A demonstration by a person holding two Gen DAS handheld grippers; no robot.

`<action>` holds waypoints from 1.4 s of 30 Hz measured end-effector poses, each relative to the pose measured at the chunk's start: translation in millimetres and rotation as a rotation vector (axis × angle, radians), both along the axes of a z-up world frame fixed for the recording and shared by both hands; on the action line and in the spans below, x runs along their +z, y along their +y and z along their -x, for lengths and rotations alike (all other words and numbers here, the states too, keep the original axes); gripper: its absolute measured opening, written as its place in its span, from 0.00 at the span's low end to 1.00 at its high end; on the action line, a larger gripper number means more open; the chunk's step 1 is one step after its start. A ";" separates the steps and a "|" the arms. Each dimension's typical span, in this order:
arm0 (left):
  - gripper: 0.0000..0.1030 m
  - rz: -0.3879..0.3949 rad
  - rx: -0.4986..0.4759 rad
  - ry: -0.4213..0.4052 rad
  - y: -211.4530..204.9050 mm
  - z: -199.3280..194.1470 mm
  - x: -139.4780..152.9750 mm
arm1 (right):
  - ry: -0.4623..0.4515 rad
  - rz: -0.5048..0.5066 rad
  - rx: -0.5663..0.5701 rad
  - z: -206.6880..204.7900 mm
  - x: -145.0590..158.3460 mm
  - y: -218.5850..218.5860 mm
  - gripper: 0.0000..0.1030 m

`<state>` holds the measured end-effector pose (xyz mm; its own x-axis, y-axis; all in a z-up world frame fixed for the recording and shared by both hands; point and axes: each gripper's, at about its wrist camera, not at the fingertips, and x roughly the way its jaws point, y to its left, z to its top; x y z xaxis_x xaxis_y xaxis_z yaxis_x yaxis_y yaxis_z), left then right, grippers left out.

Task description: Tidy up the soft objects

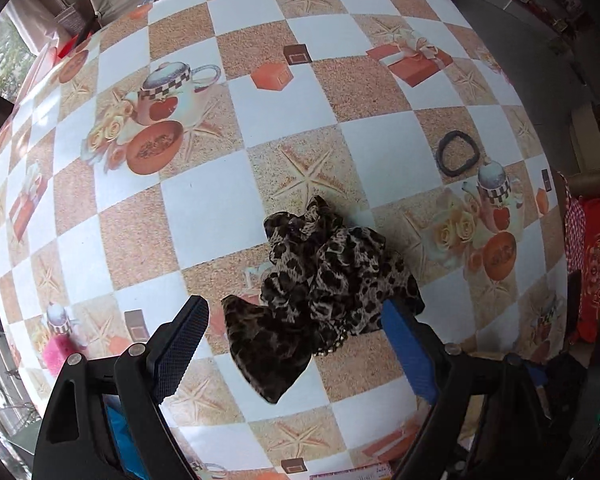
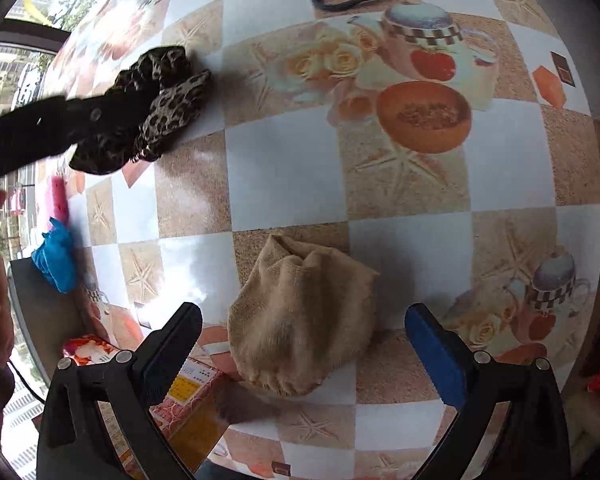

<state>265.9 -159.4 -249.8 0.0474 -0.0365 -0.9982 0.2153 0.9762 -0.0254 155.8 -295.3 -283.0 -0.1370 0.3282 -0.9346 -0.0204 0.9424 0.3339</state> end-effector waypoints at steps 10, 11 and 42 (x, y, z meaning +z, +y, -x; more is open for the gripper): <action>0.90 -0.035 0.006 0.043 -3.5 -4.8 -32.8 | -0.054 0.224 0.096 9.6 -6.1 33.7 1.00; 0.90 -0.034 0.005 0.045 -3.4 -5.0 -33.1 | -0.055 0.233 0.097 9.7 -6.4 34.2 1.00; 0.23 0.074 0.094 -0.089 54.1 32.3 43.2 | -0.205 -0.075 0.052 -11.7 77.0 19.1 0.32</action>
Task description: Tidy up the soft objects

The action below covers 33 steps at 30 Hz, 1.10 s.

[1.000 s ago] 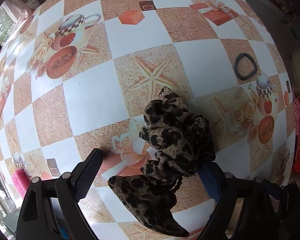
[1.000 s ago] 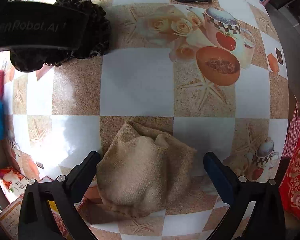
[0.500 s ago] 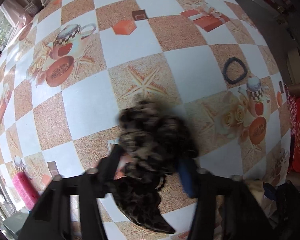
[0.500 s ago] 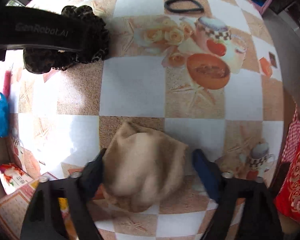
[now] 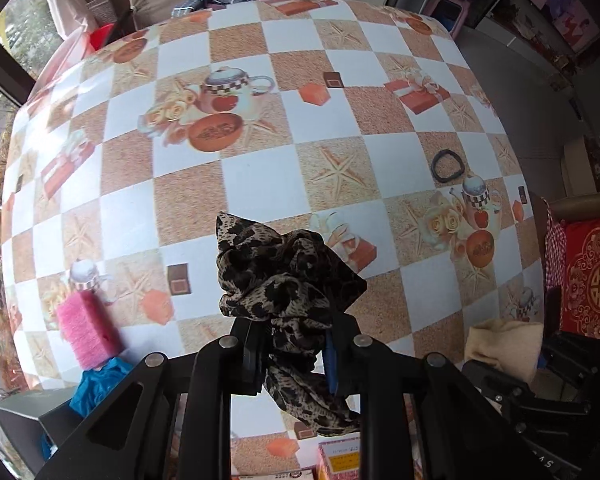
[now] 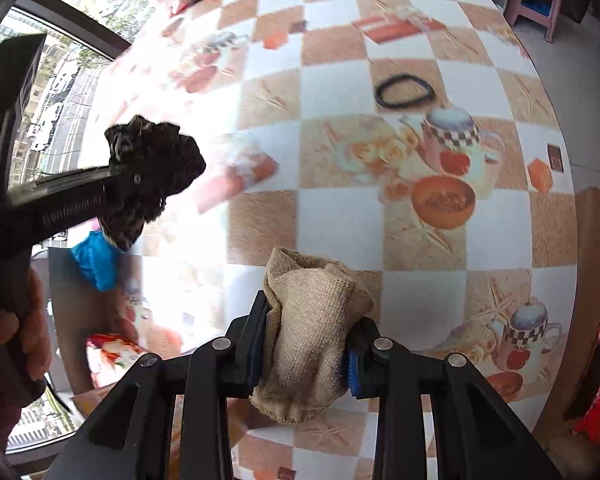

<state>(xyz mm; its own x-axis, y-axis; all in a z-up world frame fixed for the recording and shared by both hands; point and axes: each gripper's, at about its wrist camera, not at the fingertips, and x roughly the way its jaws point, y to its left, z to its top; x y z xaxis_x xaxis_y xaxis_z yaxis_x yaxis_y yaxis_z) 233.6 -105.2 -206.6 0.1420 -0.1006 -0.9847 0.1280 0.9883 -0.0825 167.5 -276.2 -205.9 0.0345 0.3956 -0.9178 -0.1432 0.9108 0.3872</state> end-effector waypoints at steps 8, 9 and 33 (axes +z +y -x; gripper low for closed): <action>0.23 -0.012 0.034 -0.057 39.5 62.4 47.1 | -0.050 -0.042 0.069 2.7 40.3 30.6 0.32; 0.23 -0.012 0.038 -0.063 44.2 68.8 51.6 | -0.053 -0.047 0.074 4.9 44.5 35.2 0.32; 0.23 0.056 0.150 -0.130 132.7 226.1 110.1 | -0.111 -0.075 0.355 126.4 118.8 161.8 0.32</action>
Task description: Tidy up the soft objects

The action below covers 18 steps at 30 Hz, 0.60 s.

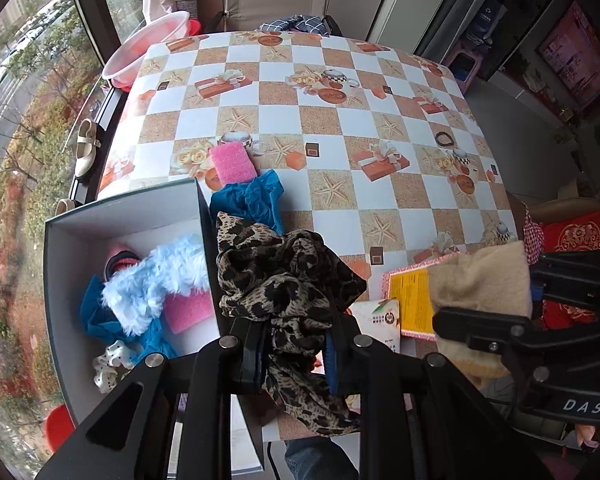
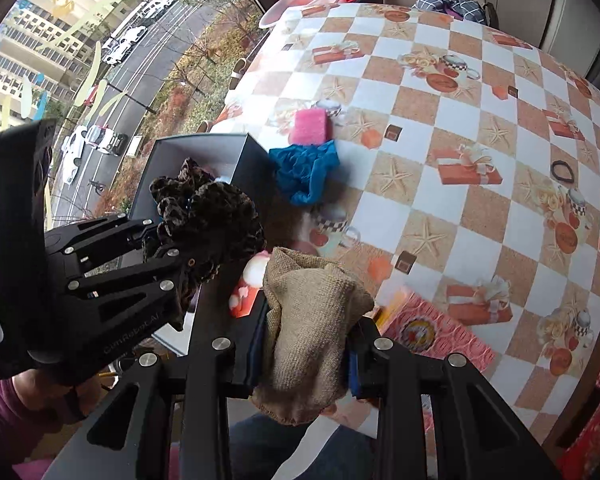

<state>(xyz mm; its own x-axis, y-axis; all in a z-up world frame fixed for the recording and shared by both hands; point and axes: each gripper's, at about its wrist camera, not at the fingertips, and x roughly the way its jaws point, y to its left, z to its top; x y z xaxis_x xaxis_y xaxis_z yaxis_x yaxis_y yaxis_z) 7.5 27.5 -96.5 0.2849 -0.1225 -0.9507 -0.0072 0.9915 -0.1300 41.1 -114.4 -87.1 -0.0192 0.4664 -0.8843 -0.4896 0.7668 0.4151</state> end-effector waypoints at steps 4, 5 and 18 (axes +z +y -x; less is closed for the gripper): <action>0.23 0.017 0.031 -0.012 17.5 26.1 5.9 | 0.036 0.016 0.027 29.8 -4.0 7.3 0.32; 0.23 0.022 0.039 -0.012 22.2 32.0 6.6 | 0.045 0.020 0.033 36.4 -5.4 8.9 0.32; 0.23 0.021 0.210 -0.026 89.4 82.0 4.1 | 0.062 0.033 0.129 79.0 -3.0 55.0 0.32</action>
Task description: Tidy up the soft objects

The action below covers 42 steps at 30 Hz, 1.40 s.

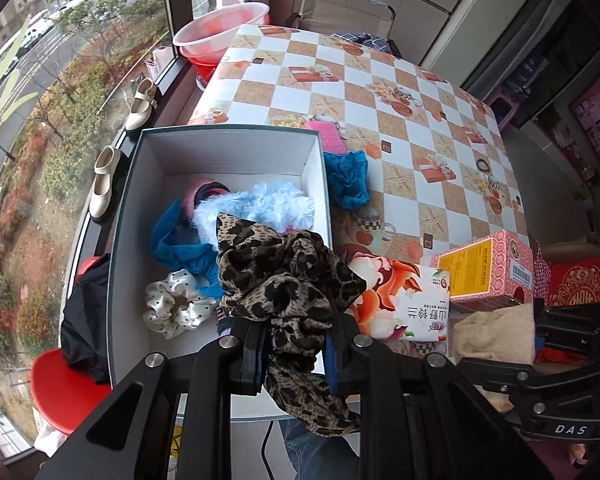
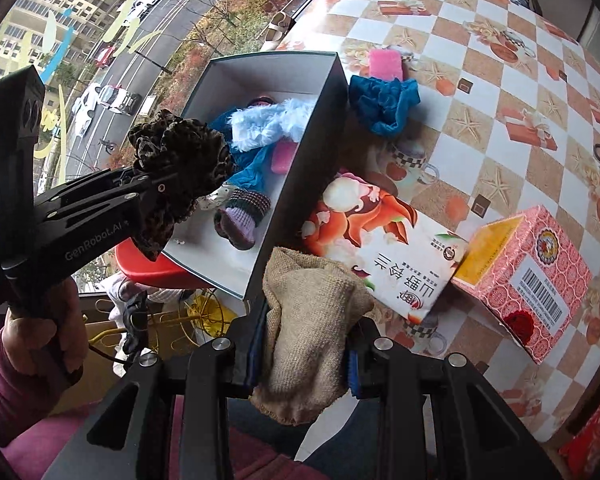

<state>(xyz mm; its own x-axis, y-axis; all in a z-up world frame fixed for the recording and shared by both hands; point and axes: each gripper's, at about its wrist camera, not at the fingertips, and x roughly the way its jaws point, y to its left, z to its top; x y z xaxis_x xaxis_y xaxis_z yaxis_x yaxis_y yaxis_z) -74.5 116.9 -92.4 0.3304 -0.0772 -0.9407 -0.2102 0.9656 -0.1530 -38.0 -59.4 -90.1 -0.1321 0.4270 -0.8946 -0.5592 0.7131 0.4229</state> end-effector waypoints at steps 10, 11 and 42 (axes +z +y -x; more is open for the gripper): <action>0.23 0.001 0.084 -0.010 29.5 20.7 -5.4 | -0.030 0.008 0.101 2.2 7.1 47.1 0.32; 0.23 0.002 0.090 -0.010 31.2 21.5 -6.5 | -0.031 0.007 0.107 1.7 8.0 51.2 0.32; 0.23 0.035 0.199 0.025 58.9 28.8 -31.3 | -0.027 0.015 0.185 -23.3 6.6 119.3 0.32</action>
